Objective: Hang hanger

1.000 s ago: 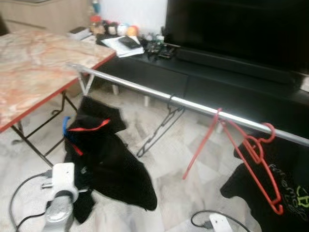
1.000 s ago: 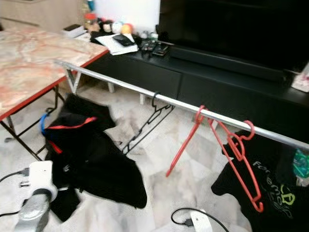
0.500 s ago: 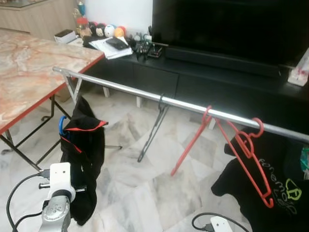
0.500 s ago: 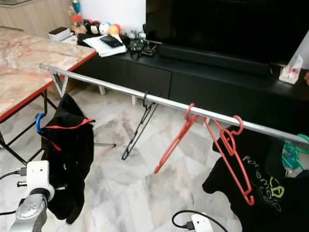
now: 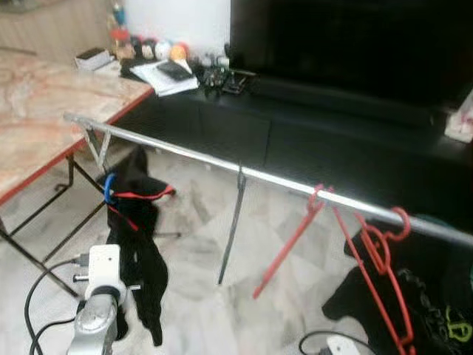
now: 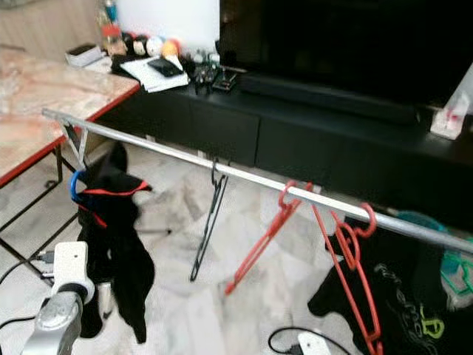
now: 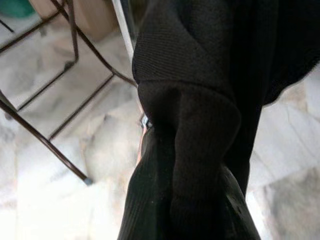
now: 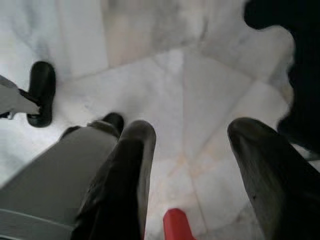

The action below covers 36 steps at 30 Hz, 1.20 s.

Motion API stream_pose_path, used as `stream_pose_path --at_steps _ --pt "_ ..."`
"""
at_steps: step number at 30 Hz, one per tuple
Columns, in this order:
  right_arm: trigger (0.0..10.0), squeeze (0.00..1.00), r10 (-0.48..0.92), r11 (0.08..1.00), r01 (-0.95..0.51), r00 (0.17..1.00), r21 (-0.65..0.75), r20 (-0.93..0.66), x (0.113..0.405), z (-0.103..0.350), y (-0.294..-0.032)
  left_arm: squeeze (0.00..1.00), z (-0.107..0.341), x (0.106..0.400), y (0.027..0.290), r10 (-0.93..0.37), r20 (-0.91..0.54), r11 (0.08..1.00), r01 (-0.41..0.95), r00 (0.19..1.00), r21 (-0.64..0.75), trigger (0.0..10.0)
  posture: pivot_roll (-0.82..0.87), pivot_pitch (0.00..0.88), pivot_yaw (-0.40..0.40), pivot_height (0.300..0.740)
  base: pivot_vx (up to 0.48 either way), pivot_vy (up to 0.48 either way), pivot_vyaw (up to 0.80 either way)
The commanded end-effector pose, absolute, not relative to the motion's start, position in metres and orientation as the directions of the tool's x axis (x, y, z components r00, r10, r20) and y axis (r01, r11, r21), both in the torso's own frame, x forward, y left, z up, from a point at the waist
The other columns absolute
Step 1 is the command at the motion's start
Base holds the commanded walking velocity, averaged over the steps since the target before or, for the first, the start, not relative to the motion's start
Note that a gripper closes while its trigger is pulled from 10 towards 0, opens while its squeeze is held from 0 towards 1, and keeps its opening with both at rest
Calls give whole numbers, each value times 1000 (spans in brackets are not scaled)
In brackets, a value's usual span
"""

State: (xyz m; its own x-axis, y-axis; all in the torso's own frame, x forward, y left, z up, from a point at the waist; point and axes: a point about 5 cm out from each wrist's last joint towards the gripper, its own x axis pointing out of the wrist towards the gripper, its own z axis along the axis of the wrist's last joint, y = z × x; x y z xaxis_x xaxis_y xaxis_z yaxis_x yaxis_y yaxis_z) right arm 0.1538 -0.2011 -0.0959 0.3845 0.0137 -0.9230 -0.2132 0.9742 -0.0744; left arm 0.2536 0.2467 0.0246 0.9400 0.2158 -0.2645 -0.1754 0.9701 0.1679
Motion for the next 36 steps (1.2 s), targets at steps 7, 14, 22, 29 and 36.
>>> stream_pose_path --at_steps 7,14,22,29,36 --pt "10000 0 20 971 -230 368 -70 -930 147 -98 -202 0 27 256 240 161 -256 979 -122 953 162 10000 -26 13 -45 740 0 0 0" --pt "10000 0 25 967 -246 359 -69 -933 146 -99 -202 0 31 260 242 164 -244 978 -125 956 168 10000 -22 0 -45 740 72 0 0" --pt "10000 0 -31 975 -195 348 -105 -937 143 -100 -204 0 32 261 239 150 -233 980 -113 961 162 10000 -25 1 -41 740 266 0 0" --pt "10000 0 -33 976 -191 346 -105 -938 143 -100 -204 0 35 264 240 150 -222 981 -116 963 158 10000 -26 4 -39 740 285 0 0" --pt "10000 0 -31 976 -192 349 -103 -937 144 -100 -203 0 36 265 237 141 -220 982 -109 965 154 10000 -25 20 -38 740 298 0 0"
